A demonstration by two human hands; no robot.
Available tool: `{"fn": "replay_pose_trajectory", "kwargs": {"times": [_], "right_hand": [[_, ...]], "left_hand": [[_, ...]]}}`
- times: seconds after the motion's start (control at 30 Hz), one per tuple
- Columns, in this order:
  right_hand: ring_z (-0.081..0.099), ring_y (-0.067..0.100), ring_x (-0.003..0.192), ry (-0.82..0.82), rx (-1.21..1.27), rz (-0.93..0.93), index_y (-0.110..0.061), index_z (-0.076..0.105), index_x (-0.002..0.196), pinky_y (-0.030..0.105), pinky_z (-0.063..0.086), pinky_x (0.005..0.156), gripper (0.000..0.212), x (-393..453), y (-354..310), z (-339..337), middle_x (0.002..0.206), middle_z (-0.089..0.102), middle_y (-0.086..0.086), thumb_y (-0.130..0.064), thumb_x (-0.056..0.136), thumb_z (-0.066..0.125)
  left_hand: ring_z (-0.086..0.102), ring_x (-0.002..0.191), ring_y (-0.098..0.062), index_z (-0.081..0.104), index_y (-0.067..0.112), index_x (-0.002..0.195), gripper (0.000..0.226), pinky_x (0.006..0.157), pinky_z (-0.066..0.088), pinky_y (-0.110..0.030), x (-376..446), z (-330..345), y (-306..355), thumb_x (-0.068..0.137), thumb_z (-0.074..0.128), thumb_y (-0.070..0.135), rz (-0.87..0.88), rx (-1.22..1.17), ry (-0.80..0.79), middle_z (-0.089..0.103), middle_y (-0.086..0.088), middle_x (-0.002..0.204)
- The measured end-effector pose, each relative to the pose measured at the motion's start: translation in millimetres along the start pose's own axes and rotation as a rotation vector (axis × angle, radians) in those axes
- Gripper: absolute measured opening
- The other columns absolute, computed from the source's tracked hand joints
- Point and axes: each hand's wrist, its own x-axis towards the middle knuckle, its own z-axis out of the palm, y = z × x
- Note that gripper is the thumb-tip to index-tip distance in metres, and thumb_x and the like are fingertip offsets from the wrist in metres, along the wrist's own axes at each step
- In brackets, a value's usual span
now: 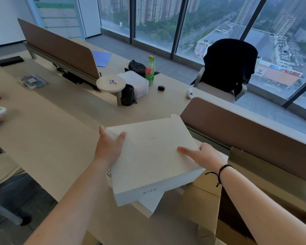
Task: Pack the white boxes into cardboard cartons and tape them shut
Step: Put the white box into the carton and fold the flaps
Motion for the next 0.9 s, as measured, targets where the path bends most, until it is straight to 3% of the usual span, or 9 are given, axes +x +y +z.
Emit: {"fn": "replay_pose_trajectory", "kwargs": {"times": [0.17, 0.3, 0.37, 0.47, 0.57, 0.73, 0.9], "right_hand": [[0.067, 0.012, 0.096, -0.167, 0.134, -0.105, -0.034, 0.064, 0.117, 0.029, 0.051, 0.079, 0.059, 13.2, 2.9, 2.3, 0.108, 0.073, -0.009, -0.076, 0.076, 0.066], [0.069, 0.018, 0.108, -0.390, 0.374, -0.083, -0.039, 0.062, 0.120, 0.044, 0.049, 0.105, 0.045, 17.5, -1.5, -5.9, 0.114, 0.074, -0.007, -0.056, 0.080, 0.074], [0.070, 0.021, 0.109, -0.493, 0.486, -0.044, -0.039, 0.062, 0.117, 0.047, 0.047, 0.108, 0.041, 19.6, -1.8, -10.4, 0.113, 0.076, -0.005, -0.048, 0.079, 0.076], [0.070, 0.025, 0.112, -0.503, 0.578, 0.008, -0.037, 0.063, 0.124, 0.050, 0.044, 0.110, 0.055, 26.1, 3.9, -9.0, 0.117, 0.075, -0.002, -0.052, 0.075, 0.083], [0.071, 0.026, 0.110, -0.457, 0.632, 0.004, -0.032, 0.064, 0.126, 0.048, 0.049, 0.106, 0.045, 23.4, 7.5, -4.0, 0.118, 0.075, 0.001, -0.046, 0.085, 0.075], [0.075, 0.015, 0.090, -0.404, 0.663, 0.042, -0.027, 0.068, 0.115, 0.029, 0.054, 0.072, 0.029, 8.0, 11.3, 0.2, 0.098, 0.079, -0.006, -0.042, 0.091, 0.069], [0.076, 0.013, 0.084, -0.404, 0.705, 0.039, -0.030, 0.065, 0.118, 0.027, 0.056, 0.068, 0.027, -2.7, 20.0, -12.2, 0.095, 0.079, -0.008, -0.038, 0.093, 0.068]], "left_hand": [[0.066, 0.105, -0.026, 0.050, 0.016, 0.132, 0.057, 0.089, 0.053, -0.040, -24.9, -0.4, -9.6, 0.087, 0.071, 0.044, -0.062, -0.162, -0.018, 0.068, 0.000, 0.116], [0.073, 0.097, -0.022, 0.064, 0.029, 0.114, 0.052, 0.090, 0.057, -0.052, -49.2, -0.8, -28.2, 0.068, 0.071, 0.053, -0.107, -0.371, -0.092, 0.076, 0.006, 0.106], [0.074, 0.098, -0.024, 0.067, 0.028, 0.115, 0.045, 0.091, 0.058, -0.054, -56.6, -0.7, -31.9, 0.074, 0.074, 0.044, -0.154, -0.487, -0.148, 0.077, 0.004, 0.108], [0.074, 0.100, -0.027, 0.067, 0.025, 0.119, 0.027, 0.090, 0.058, -0.051, -59.3, 1.1, -35.1, 0.093, 0.069, 0.024, -0.205, -0.602, -0.187, 0.077, 0.000, 0.110], [0.074, 0.100, -0.028, 0.067, 0.025, 0.120, 0.024, 0.090, 0.058, -0.051, -58.7, -1.1, -32.2, 0.097, 0.064, 0.021, -0.233, -0.639, -0.196, 0.077, -0.001, 0.109], [0.075, 0.095, -0.029, 0.067, 0.020, 0.118, 0.020, 0.078, 0.059, -0.043, -51.8, -7.6, -25.2, 0.099, 0.060, 0.018, -0.236, -0.636, -0.246, 0.078, -0.005, 0.105], [0.077, 0.086, -0.025, 0.065, 0.018, 0.117, 0.019, 0.066, 0.059, -0.036, -55.3, -4.6, -9.4, 0.099, 0.059, 0.017, -0.217, -0.619, -0.289, 0.078, -0.006, 0.103]]}}
